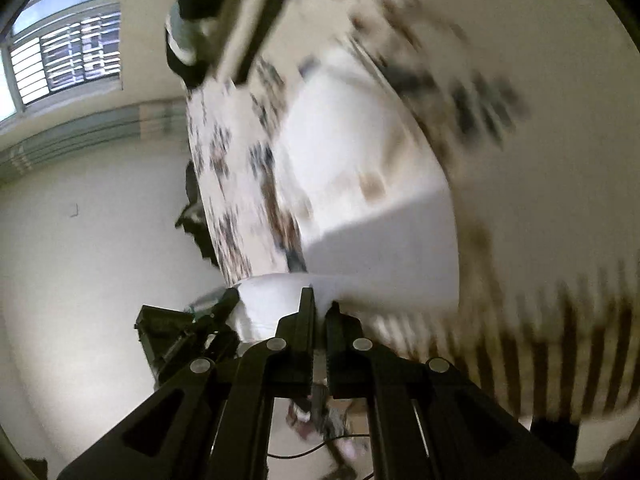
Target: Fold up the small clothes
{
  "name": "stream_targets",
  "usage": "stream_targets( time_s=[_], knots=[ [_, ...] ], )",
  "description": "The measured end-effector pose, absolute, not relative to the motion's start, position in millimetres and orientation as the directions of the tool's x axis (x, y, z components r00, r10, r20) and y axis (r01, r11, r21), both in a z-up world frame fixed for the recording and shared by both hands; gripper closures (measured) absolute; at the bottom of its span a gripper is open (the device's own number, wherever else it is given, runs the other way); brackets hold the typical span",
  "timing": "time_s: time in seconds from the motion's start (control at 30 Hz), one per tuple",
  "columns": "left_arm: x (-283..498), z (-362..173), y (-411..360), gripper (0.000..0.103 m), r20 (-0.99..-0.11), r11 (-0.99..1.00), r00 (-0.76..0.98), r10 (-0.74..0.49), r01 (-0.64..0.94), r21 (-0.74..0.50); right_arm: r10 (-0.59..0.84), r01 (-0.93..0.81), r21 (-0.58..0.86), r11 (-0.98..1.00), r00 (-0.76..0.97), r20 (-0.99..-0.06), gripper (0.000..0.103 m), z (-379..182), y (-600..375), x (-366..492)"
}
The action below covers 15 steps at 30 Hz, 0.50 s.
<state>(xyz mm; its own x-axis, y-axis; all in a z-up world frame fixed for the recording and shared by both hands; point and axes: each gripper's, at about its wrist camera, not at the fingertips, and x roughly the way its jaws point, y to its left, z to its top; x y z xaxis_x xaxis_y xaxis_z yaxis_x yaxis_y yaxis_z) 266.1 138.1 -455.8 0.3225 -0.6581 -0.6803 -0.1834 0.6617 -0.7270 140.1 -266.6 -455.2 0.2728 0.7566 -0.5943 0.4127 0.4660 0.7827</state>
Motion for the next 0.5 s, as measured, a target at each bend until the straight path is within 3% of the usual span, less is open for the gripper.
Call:
stream_targets(
  time_s=[0.1, 0.17, 0.2, 0.23, 0.3, 0.33, 0.37, 0.4, 0.43, 0.47, 0.5],
  knots=[
    [332.7, -478.6, 134.0, 0.093, -0.645, 0.608, 0.317, -0.695, -0.219, -0.763, 0.717, 0.413, 0.772, 0.482, 0.321, -0.619, 0.099, -461.1, -274.8, 204.6],
    [365.2, -497.2, 138.8, 0.075, -0.626, 0.568, 0.304, -0.718, -0.265, -0.779, 0.667, 0.431, 0.752, 0.499, 0.363, -0.650, 0.098, -469.5, -281.0, 245.8],
    [374.8, -502.2, 142.5, 0.048, -0.612, 0.546, 0.306, -0.729, -0.281, -0.790, 0.658, 0.441, 0.753, 0.488, 0.381, -0.650, 0.098, -475.7, -284.5, 264.6],
    [384.4, -505.4, 148.6, 0.027, -0.585, 0.510, 0.320, -0.745, -0.292, -0.809, 0.649, 0.467, 0.739, 0.486, 0.374, -0.663, 0.098, -484.2, -288.3, 285.1],
    [392.4, -499.2, 159.9, 0.027, -0.562, 0.485, 0.354, -0.748, -0.287, -0.826, 0.649, 0.499, 0.728, 0.470, 0.363, -0.669, 0.098, -495.5, -292.1, 309.8],
    [395.2, -496.3, 163.2, 0.027, -0.569, 0.499, 0.357, -0.741, -0.275, -0.822, 0.656, 0.501, 0.737, 0.454, 0.372, -0.657, 0.091, -495.3, -294.9, 317.3],
    [396.0, -491.8, 166.3, 0.027, -0.594, 0.540, 0.353, -0.723, -0.248, -0.805, 0.660, 0.494, 0.746, 0.448, 0.380, -0.648, 0.068, -493.3, -295.8, 319.8],
    [395.6, -487.9, 166.5, 0.027, -0.637, 0.600, 0.339, -0.692, -0.221, -0.769, 0.660, 0.472, 0.761, 0.445, 0.401, -0.635, 0.054, -488.8, -297.2, 320.8],
    [395.7, -486.7, 163.2, 0.027, -0.676, 0.654, 0.320, -0.664, -0.191, -0.732, 0.647, 0.454, 0.765, 0.458, 0.420, -0.636, 0.033, -484.0, -299.8, 319.1],
    [397.5, -487.7, 157.6, 0.027, -0.712, 0.702, 0.291, -0.640, -0.155, -0.695, 0.632, 0.447, 0.756, 0.477, 0.423, -0.649, 0.024, -482.4, -303.4, 316.6],
    [399.8, -491.7, 152.3, 0.027, -0.739, 0.737, 0.257, -0.623, -0.126, -0.664, 0.611, 0.448, 0.734, 0.510, 0.412, -0.676, 0.024, -480.4, -304.2, 314.6]
  ],
)
